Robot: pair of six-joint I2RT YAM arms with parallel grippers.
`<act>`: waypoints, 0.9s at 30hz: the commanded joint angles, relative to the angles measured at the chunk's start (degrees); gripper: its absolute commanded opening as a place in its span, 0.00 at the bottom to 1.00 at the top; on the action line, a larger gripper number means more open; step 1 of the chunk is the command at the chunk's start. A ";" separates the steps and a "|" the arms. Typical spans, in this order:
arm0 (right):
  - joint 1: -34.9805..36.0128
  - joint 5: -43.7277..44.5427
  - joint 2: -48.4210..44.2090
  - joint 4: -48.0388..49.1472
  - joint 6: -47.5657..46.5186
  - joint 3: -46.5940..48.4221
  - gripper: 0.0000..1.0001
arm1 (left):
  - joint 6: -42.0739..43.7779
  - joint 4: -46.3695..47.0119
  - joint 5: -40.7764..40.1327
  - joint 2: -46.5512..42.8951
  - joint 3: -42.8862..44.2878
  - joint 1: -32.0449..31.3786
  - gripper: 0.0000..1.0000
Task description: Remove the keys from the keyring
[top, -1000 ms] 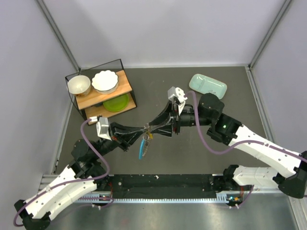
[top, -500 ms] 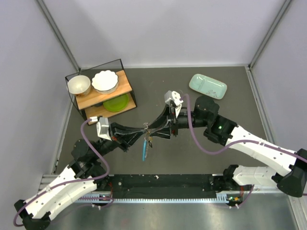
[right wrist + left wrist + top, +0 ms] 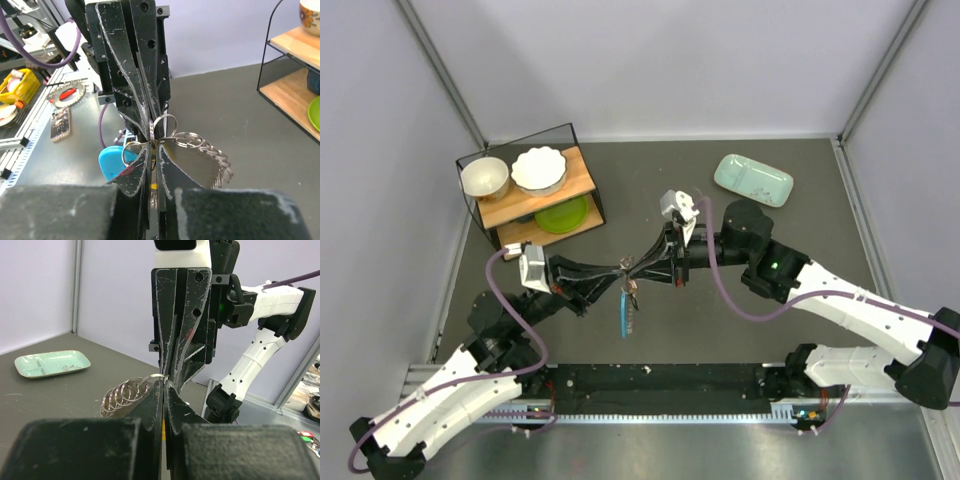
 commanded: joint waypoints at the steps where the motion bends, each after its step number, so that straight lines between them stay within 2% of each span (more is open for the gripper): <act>1: -0.32 -1.34 0.36 5.07 0.19 -0.84 0.00 | -0.93 5.97 0.18 -0.31 1.82 0.01 0.00; 7: -0.23 -1.61 0.27 5.17 0.19 -0.76 0.00 | -0.93 4.13 -1.66 -1.53 1.46 0.01 0.01; 8: -0.32 -1.61 0.27 4.29 -0.86 -0.67 0.00 | -0.58 2.21 -2.36 -1.80 1.81 0.01 0.13; 12: -0.41 -0.90 0.18 -4.57 -5.95 2.66 0.00 | 4.68 -6.67 -3.86 -4.96 4.09 0.01 0.44; 15: -0.76 -0.73 -0.26 -11.52 -9.03 5.03 0.00 | 9.33 -15.00 -4.13 -6.11 7.43 0.01 0.56; 20: -1.29 -3.62 0.88 -25.73 -16.58 10.31 0.00 | 15.85 -27.06 -0.98 -4.53 15.50 0.01 0.56; 27: -1.29 -13.02 1.41 -35.34 -23.19 15.58 0.00 | 22.36 -39.55 9.57 4.51 25.28 0.01 0.50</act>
